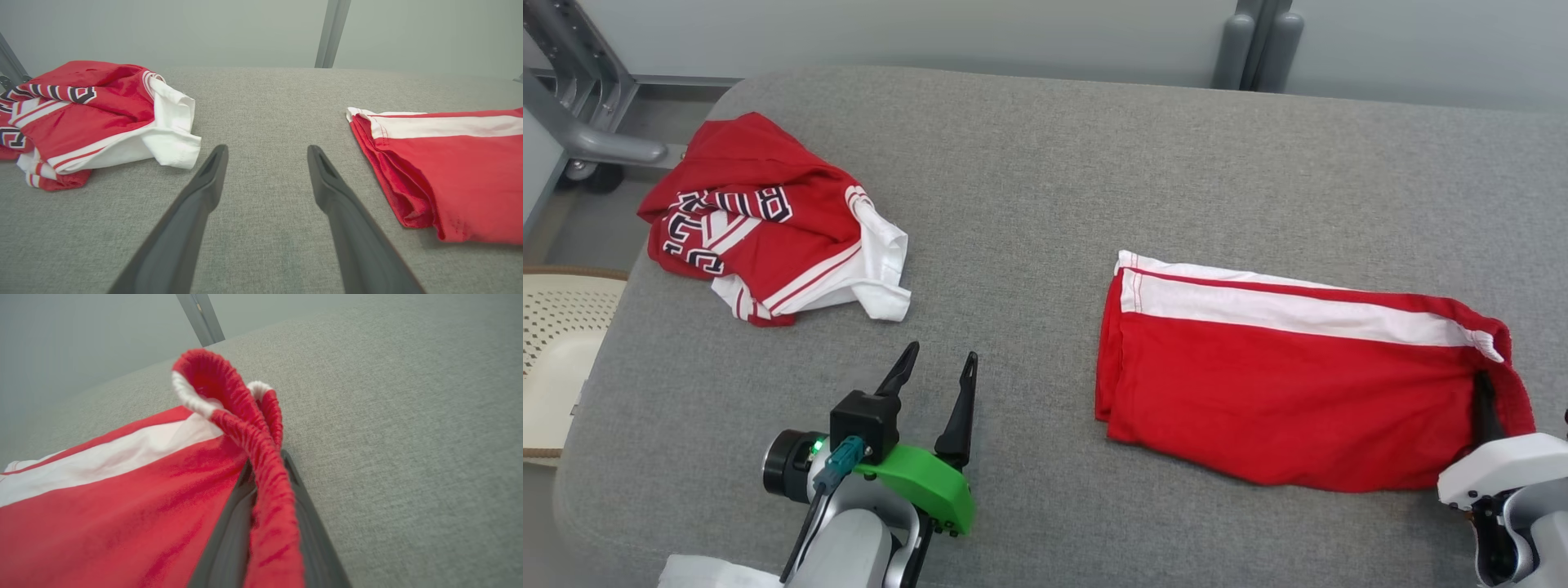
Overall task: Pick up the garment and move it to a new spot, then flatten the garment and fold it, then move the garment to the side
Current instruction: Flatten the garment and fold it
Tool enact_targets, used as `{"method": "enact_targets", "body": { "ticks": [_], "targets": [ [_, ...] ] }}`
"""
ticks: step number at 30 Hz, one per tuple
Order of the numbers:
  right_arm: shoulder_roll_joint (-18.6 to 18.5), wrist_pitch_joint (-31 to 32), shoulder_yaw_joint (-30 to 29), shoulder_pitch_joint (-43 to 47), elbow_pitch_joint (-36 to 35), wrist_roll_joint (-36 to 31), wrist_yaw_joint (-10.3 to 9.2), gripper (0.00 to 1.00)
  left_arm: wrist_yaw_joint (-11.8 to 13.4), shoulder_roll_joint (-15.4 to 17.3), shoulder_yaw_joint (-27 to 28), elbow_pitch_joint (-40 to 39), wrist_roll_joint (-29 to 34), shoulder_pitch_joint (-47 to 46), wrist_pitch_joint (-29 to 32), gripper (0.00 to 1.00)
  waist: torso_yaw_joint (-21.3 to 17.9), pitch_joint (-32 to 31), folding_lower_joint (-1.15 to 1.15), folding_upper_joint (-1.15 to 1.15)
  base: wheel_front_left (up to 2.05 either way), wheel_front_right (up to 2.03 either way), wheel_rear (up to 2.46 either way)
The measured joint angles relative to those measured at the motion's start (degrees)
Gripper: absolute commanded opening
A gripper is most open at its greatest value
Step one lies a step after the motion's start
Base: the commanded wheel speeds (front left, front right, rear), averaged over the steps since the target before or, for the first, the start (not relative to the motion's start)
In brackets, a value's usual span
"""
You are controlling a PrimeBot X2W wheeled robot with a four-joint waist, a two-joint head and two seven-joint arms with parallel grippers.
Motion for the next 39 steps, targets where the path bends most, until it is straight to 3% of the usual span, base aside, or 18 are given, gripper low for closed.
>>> {"method": "enact_targets", "body": {
  "ticks": [5, 11, 19, 25, 32, 33, 34, 35, 39],
  "targets": [
    [0.74, 0.00, 5.06, -0.38, -3.69, 2.20, -0.03, 0.00, 0.00, -0.01, 0.29, 0.05, 0.00, 0.32, 0.00, 1.00, -1.12, -0.46, 0.00, 0.00, 0.00, 0.00, 0.00],
    [0.90, 1.16, 15.55, -0.56, -10.34, 7.36, -0.03, 0.00, 0.00, -0.01, 0.12, 0.18, -0.09, 0.86, 0.00, 1.00, -2.19, -0.73, 0.00, 0.00, 0.00, 0.00, 0.00],
    [1.71, 4.37, 26.10, -2.34, -15.80, 11.38, -0.05, 0.00, -0.03, -0.01, -0.93, 0.46, -1.12, 1.10, 0.00, 1.00, -0.96, -1.06, 0.00, 0.00, 0.00, 0.00, 0.00],
    [3.98, 5.01, 31.27, -5.64, -12.93, 10.70, -0.05, 0.00, 0.01, -0.02, -2.66, 0.42, -2.19, 1.16, 0.00, 1.00, 1.91, -1.06, 0.00, 0.00, 0.00, 0.00, 0.00],
    [5.35, 3.03, 31.43, -8.17, -5.20, 9.31, -0.05, 0.00, 0.46, -0.01, -3.46, 0.69, -2.60, 1.98, 0.00, 1.00, 6.40, -1.14, 0.00, 0.00, 0.00, 0.00, 0.00],
    [5.53, 2.67, 31.28, -8.40, -4.27, 9.24, -0.05, 0.17, 0.48, -0.01, -3.38, 0.73, -2.60, 2.08, 0.00, 1.00, 7.01, -1.15, 0.00, 0.00, 0.00, 0.00, 0.00],
    [5.73, 2.36, 31.21, -8.59, -3.38, 9.18, -0.05, 0.47, 0.49, -0.01, -3.27, 0.71, -2.60, 2.21, 0.00, 1.00, 7.59, -1.17, 0.00, 0.00, 0.00, 0.00, 0.00],
    [6.00, 2.12, 31.20, -8.81, -2.67, 9.15, -0.05, 1.00, 0.49, -0.01, -3.12, 0.70, -2.59, 2.40, 0.00, 1.00, 8.09, -1.19, 0.00, 0.00, 0.00, 0.00, 0.00],
    [6.82, 1.18, 31.28, -9.89, -2.14, 9.38, -0.05, 1.00, 0.63, -0.01, -2.45, 0.64, -2.49, 3.18, 0.00, 1.00, 9.03, -1.21, 0.00, 0.00, 0.00, 0.00, 0.00]
  ]
}}
